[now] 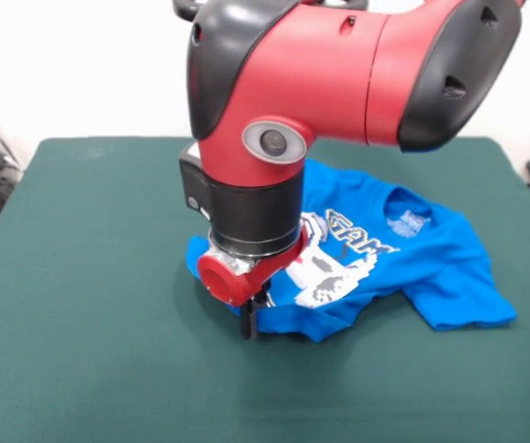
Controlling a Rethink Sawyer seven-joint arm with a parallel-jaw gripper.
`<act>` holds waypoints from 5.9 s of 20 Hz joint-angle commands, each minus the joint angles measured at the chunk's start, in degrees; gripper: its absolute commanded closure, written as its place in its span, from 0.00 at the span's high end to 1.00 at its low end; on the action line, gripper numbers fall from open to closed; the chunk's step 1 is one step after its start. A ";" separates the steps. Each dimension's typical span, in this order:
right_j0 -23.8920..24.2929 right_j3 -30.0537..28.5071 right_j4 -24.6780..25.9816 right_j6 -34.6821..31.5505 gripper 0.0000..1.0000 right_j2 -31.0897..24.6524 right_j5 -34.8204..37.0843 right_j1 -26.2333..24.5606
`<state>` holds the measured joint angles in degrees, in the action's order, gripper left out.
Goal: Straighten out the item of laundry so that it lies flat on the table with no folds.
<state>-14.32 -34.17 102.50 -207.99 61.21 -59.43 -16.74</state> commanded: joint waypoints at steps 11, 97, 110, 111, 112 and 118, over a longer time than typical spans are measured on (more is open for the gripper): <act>-0.26 5.38 -1.34 -0.39 0.00 -1.27 6.97 -3.58; -5.69 11.50 -2.13 -9.51 0.00 6.47 -5.43 -9.97; -2.09 14.29 -4.53 -10.18 0.00 8.41 0.76 -8.50; -1.63 14.44 -4.82 -9.79 0.00 8.47 1.09 -8.19; -1.71 14.06 -5.34 -9.35 0.00 8.40 1.79 -7.84; 0.14 16.47 -5.77 -11.51 0.00 11.23 5.22 -8.12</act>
<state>-15.88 -23.87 99.96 -207.99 71.13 -62.90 -24.51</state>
